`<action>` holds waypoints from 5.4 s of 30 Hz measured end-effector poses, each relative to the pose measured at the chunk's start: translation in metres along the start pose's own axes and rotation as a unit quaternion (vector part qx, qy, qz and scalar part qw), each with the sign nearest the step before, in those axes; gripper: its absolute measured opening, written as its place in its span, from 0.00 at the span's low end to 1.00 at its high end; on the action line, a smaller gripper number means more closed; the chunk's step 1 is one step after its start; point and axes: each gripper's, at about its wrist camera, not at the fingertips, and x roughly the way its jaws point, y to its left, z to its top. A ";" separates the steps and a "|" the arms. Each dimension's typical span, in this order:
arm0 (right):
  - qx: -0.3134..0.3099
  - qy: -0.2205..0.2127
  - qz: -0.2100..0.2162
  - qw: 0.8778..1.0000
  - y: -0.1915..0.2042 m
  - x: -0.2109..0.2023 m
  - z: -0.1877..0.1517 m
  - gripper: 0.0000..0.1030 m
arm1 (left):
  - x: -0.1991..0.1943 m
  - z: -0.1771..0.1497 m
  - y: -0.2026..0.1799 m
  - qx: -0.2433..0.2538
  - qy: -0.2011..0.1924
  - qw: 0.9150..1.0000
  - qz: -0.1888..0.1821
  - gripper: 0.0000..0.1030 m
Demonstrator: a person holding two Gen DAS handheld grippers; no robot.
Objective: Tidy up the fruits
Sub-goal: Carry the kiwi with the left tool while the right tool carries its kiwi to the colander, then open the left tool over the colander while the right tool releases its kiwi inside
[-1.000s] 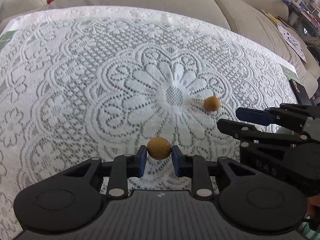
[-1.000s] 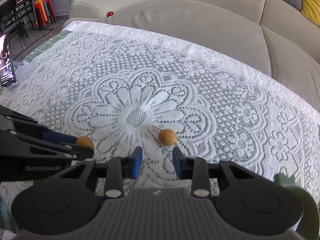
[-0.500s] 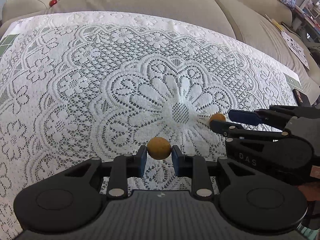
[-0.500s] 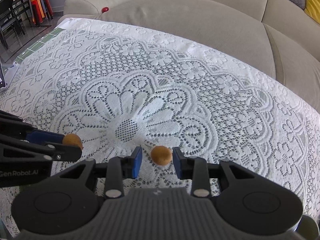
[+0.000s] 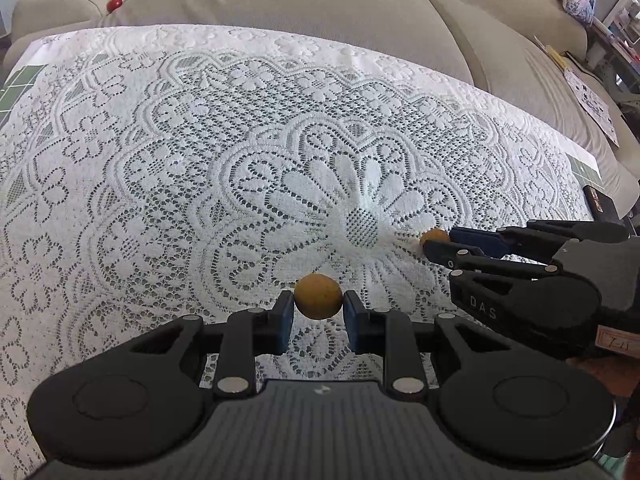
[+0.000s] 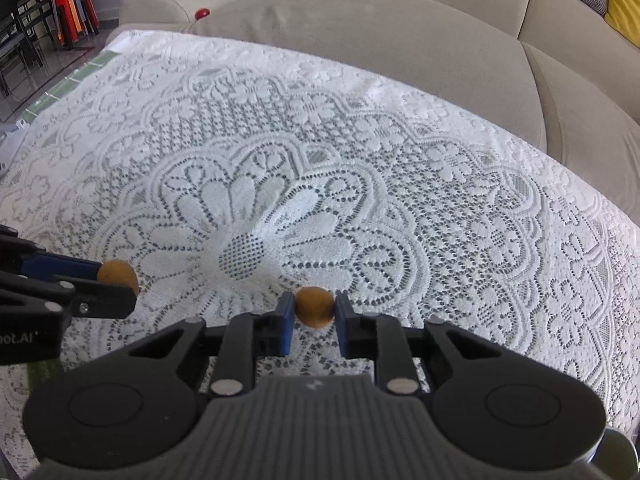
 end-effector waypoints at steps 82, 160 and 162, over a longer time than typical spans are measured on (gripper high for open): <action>-0.073 0.006 -0.029 0.997 0.056 -0.067 -0.135 0.21 | -0.054 -0.078 -0.050 0.026 0.032 0.999 -0.018 0.29; 0.030 -0.007 -0.082 0.996 -0.124 -0.099 -0.138 0.20 | 0.037 -0.014 -0.230 0.140 0.049 0.984 -0.101 0.28; 0.031 -0.005 -0.082 0.996 -0.124 -0.100 -0.136 0.20 | 0.036 -0.013 -0.229 0.138 0.049 0.984 -0.102 0.28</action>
